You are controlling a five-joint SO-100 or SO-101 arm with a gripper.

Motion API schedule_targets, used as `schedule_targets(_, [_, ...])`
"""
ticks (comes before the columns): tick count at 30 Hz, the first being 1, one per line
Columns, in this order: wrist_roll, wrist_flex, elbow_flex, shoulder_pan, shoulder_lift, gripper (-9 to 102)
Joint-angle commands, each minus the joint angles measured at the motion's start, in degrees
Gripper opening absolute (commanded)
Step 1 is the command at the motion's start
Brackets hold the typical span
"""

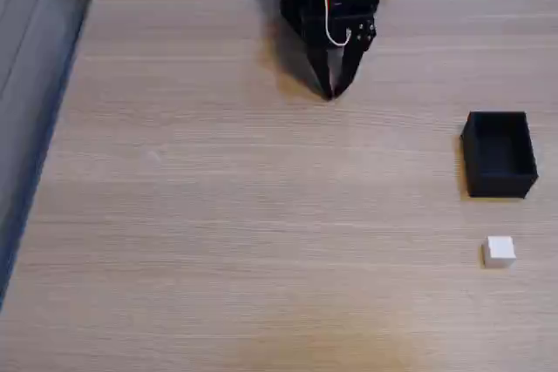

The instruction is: Pick a white block and place it in the black box.

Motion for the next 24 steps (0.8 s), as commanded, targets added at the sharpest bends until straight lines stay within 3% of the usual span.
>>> schedule_targets(1, [-2.64,-0.09,0.88,1.85,0.35,0])
schedule_targets(24, [-1.67,0.09,0.88,1.14,0.35,0])
